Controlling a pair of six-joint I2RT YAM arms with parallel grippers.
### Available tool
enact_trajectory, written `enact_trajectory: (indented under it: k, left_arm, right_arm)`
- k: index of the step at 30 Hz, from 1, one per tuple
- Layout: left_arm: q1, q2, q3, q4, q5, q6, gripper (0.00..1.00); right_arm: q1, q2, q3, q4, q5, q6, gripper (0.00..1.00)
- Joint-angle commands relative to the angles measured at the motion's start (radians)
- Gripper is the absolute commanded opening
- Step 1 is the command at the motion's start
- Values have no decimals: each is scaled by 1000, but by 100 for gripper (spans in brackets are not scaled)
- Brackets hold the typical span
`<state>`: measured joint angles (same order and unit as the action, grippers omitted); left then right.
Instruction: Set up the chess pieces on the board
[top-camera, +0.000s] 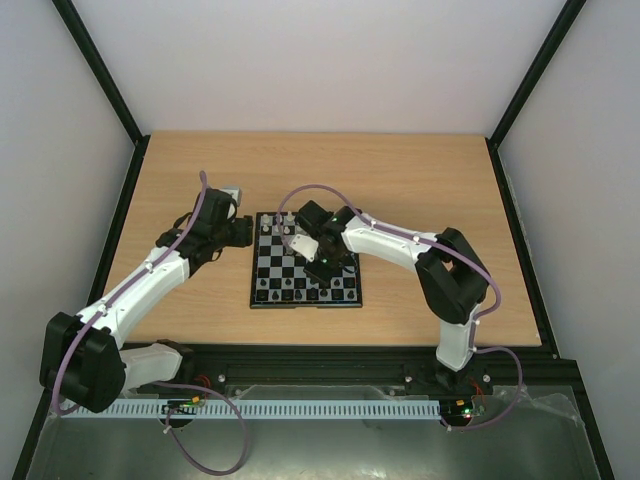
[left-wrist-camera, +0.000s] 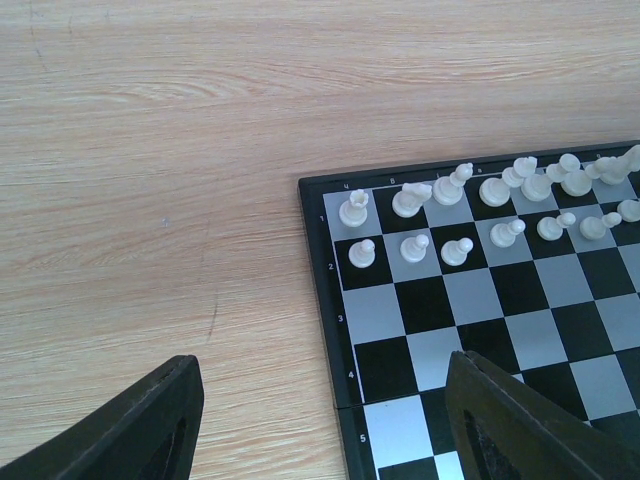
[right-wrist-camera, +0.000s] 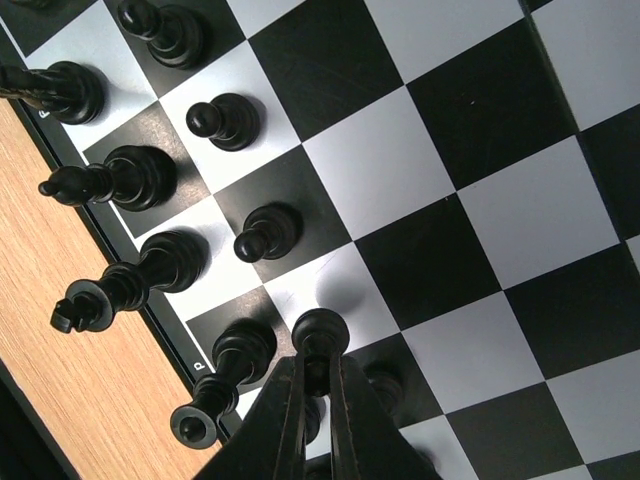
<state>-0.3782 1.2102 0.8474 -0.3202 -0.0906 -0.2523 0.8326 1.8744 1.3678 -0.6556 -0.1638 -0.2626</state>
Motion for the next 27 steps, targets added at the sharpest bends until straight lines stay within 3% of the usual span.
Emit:
enact_trajectory:
  k: [1,24,27]
  left_arm:
    - [4,-18,-2,-1,-16,-5,68]
    - [4,-6,-3,0,-5,2,68]
    - [4,-6,-3,0,-5,1,68]
  right_arm:
    - [9,19,7,-58,-7,-7,7]
    - [10,54,16,-46,-24,4,8]
    - [10,58,22,-44,-23,7,13]
